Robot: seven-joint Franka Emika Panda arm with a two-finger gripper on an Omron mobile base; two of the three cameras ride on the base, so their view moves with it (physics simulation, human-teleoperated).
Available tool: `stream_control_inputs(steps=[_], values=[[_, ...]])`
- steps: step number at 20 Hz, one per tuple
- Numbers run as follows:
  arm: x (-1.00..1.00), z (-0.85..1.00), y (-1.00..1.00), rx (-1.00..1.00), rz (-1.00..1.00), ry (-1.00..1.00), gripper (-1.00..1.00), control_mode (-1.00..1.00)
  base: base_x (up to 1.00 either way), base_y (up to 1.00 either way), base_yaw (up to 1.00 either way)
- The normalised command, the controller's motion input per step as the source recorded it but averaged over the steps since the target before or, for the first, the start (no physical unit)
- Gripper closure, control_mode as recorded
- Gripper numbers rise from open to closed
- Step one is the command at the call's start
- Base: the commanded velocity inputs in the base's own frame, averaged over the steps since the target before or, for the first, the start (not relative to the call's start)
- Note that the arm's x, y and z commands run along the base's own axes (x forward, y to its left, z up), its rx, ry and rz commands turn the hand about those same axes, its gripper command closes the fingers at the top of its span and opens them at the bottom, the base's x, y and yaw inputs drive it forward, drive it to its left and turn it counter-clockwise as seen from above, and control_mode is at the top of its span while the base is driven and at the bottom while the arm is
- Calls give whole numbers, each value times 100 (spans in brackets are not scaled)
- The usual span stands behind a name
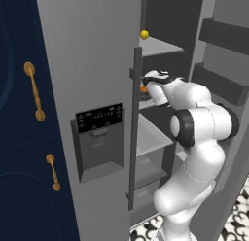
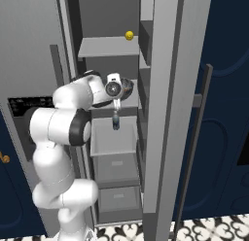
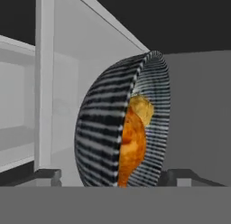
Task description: Pick the chicken drumstick and squash from their plates and place them in the bowl. Then put the bowl in the fridge.
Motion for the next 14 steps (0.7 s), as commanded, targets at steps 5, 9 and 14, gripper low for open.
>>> stream_control_inputs(steps=[5,9,14], values=[[-75,72,6,-3,-2,0,-100,-100,0,0,0],[-65,100,0,0,0,0,-100,-100,0,0,0],[-63,100,0,0,0,0,-100,-100,0,0,0]])
